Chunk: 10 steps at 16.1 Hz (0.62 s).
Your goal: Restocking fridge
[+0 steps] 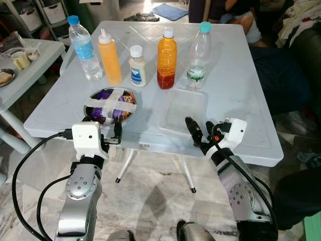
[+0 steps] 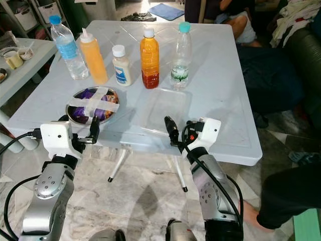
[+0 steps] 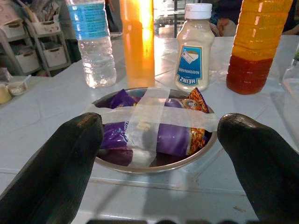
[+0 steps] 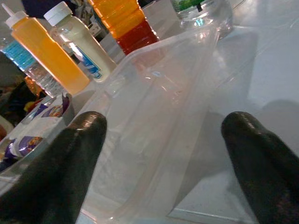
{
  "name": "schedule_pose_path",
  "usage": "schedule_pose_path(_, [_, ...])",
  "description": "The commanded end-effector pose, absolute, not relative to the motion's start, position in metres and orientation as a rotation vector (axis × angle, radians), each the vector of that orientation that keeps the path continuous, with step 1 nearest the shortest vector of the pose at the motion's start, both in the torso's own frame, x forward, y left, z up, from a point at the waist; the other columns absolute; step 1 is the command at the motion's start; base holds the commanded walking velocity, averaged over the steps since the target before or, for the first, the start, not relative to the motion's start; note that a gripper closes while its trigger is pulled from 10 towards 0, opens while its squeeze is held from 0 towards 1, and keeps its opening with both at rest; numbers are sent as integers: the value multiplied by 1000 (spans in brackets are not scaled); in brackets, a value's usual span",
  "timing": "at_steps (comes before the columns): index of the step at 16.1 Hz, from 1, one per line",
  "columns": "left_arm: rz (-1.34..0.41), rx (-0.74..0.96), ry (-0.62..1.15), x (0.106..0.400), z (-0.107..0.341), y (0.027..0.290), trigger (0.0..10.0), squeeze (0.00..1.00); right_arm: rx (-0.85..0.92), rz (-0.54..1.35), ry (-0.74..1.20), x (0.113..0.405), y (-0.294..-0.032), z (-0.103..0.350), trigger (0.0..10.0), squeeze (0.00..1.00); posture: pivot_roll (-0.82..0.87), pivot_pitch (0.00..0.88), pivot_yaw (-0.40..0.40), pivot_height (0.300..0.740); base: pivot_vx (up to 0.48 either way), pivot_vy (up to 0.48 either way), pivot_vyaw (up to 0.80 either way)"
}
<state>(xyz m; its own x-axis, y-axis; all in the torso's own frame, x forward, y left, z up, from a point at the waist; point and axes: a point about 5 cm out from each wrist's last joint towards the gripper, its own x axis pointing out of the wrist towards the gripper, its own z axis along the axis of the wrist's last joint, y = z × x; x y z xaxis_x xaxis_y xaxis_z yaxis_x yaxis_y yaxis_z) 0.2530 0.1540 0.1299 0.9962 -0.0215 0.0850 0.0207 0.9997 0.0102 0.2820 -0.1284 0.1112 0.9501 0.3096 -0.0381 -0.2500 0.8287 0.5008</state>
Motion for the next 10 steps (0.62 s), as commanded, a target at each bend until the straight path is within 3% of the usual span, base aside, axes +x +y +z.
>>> schedule_pose_path(1, [-32,17,-79,254,130,154,10000,0,540,309,139,284,-126,110,0,0,-55,115,59,740,0,0,0])
schedule_pose_path(10, [-38,17,-85,254,131,153,10000,0,623,336,211,291,-120,104,0,0,-51,115,59,740,0,0,0])
